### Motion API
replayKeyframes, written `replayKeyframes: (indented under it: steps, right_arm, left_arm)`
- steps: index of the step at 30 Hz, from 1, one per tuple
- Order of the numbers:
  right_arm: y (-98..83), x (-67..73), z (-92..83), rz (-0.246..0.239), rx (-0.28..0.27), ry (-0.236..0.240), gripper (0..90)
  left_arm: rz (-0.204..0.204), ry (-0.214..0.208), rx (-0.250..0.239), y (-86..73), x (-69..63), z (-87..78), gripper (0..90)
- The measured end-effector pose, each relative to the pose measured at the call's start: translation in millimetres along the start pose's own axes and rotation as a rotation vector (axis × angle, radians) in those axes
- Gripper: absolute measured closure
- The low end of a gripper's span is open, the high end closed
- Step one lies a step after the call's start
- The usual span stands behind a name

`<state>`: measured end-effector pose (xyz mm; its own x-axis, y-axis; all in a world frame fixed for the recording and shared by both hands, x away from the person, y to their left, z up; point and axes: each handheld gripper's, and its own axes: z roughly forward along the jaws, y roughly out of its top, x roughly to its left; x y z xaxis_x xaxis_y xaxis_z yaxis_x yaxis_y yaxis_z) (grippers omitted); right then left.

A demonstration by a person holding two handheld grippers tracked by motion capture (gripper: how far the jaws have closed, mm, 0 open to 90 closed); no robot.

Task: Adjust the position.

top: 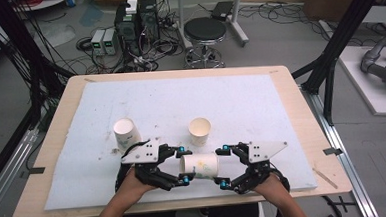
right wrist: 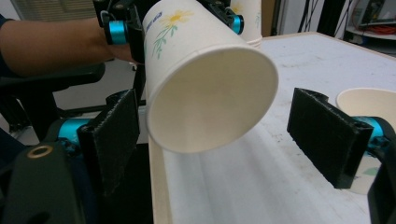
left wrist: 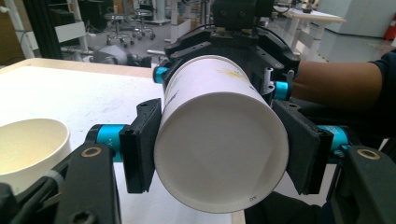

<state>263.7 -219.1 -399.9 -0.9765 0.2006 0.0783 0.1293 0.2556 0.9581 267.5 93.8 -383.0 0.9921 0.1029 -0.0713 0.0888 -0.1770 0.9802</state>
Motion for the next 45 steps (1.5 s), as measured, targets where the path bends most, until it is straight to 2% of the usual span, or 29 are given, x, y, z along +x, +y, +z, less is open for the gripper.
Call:
replayKeyframes:
  steps: [7, 13, 18, 24, 25, 27, 28, 34, 37, 45]
  right_arm:
    - [-4.2, -2.0, 5.8, 0.028, -0.03, 0.055, 18.4]
    - [-8.1, -4.7, 7.2, 0.049, -0.074, 0.099, 23.6]
    - [-10.8, -7.0, 5.3, 0.082, -0.123, 0.12, 26.2]
    - [-12.6, -8.3, 5.1, 0.094, -0.113, 0.131, 28.3]
    - [-12.2, -8.4, 5.0, 0.097, -0.112, 0.136, 28.6]
    - [-11.0, -7.9, 4.4, 0.098, -0.097, 0.138, 28.7]
    - [-10.4, -8.3, 4.1, 0.092, -0.093, 0.135, 28.8]
    - [-5.5, -7.9, -1.2, 0.077, -0.044, 0.105, 28.9]
    - [-0.1, -7.5, -1.7, 0.043, 0.02, 0.079, 29.0]
    - [18.6, -4.4, -0.1, 0.002, 0.154, 0.053, 28.8]
  left_arm:
    - [0.022, -0.031, -0.02, 1.2, -1.7, 3.1, 36.1]
    - [0.028, -0.03, -0.042, 0.4, -1.9, 4.2, 35.9]
    - [0.022, -0.026, -0.041, -1.5, -2.4, 5.4, 35.8]
    - [0.017, -0.02, -0.021, -2.4, -3.7, 6.8, 34.7]
    - [0.006, -0.011, -0.017, -2.1, -3.8, 7.2, 30.8]
    - [-0.013, 0.021, 0.003, -1.4, -4.1, 8.0, 16.1]
    - [-0.016, 0.023, 0.007, -1.3, -4.3, 7.4, 14.2]
    - [-0.003, 0.026, 0.052, 0.7, -6.0, 5.7, 14.1]
    - [0.01, 0.033, 0.076, 2.3, -5.9, 6.3, 14.1]
    - [0.043, 0.063, 0.156, 5.1, -6.5, 8.9, 14.2]
